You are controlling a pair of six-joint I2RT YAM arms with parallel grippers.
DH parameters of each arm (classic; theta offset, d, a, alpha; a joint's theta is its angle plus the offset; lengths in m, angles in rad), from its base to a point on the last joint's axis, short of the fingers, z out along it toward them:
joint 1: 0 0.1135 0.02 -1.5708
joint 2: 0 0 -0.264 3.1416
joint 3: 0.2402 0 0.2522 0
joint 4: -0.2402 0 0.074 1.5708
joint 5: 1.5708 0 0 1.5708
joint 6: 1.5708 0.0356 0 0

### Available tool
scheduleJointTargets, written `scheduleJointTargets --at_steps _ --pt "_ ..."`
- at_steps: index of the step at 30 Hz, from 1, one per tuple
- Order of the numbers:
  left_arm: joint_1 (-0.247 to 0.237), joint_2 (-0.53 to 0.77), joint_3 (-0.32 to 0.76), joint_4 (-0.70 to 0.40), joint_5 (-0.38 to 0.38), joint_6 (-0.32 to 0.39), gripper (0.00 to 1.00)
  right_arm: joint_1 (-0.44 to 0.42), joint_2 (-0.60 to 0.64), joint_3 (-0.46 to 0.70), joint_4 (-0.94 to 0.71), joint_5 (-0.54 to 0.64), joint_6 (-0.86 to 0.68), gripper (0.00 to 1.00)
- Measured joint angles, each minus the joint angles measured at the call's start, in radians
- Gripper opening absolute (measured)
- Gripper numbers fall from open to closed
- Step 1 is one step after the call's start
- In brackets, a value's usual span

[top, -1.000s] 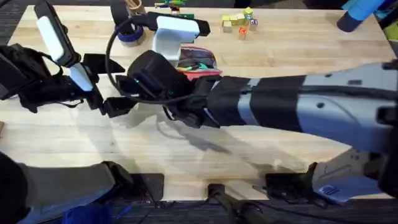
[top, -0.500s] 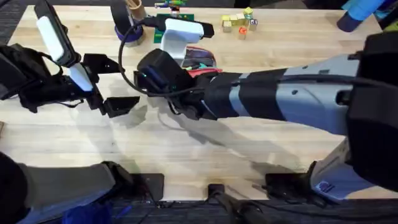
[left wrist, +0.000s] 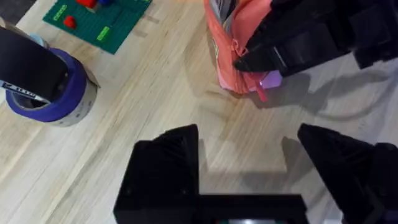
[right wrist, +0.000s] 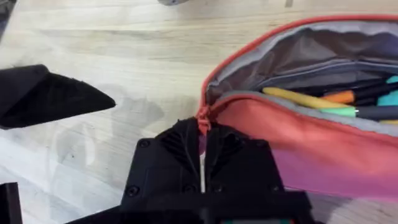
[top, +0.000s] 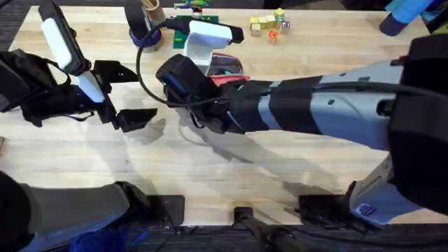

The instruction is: Unzip the bag, pick up the pens from the table one at a time and place them inside, then zip the bag closed.

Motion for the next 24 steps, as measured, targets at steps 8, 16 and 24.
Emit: scheduleJointTargets --at_steps 8,16,24 --pt "0.0 0.0 0.0 0.0 0.0 0.0 0.993 0.0 0.0 0.0 0.0 -0.001 0.006 0.028" --pt "0.0 0.0 0.0 0.0 0.0 0.0 0.993 0.0 -0.026 0.0 -0.033 -0.006 0.006 0.031" --pt "0.0 0.0 0.0 -0.014 0.007 0.0 0.993 -0.007 -0.15 0.0 -0.102 -0.079 0.007 0.031"
